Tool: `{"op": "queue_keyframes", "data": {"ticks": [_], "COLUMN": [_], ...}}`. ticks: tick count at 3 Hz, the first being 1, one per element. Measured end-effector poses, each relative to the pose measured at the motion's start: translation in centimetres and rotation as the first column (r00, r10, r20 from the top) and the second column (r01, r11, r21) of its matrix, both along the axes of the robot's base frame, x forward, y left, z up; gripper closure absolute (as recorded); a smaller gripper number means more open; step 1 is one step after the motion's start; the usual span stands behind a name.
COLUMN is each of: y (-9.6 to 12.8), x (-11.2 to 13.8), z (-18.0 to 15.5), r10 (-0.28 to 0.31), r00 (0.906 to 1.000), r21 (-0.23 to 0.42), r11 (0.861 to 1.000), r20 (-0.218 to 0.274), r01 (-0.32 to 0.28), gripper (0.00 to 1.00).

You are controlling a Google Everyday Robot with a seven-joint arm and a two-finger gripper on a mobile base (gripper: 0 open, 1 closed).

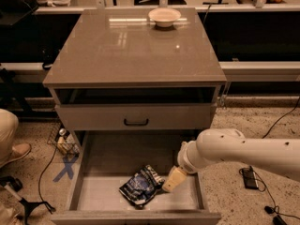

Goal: Pick blue chip bag from middle drawer and place on counter

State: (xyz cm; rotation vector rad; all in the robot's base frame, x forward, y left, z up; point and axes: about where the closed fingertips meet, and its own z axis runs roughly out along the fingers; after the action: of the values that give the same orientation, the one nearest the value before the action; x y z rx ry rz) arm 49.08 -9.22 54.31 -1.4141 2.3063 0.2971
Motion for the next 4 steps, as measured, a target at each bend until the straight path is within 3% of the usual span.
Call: {"op": "queue_keyframes", "data": {"ticks": [2, 4], "y": [-1.1, 0.7], "x": [1.5, 2.0], "z": [-8.0, -13.1], "r10": [0.0, 0.021], "r00": [0.9995, 0.9969], "r21": [-0.027, 0.008], "r11": [1.0, 1.0], "r20": [-0.031, -0.076], "r01": [0.0, -0.021], "gripper": [0.0, 0.0]}}
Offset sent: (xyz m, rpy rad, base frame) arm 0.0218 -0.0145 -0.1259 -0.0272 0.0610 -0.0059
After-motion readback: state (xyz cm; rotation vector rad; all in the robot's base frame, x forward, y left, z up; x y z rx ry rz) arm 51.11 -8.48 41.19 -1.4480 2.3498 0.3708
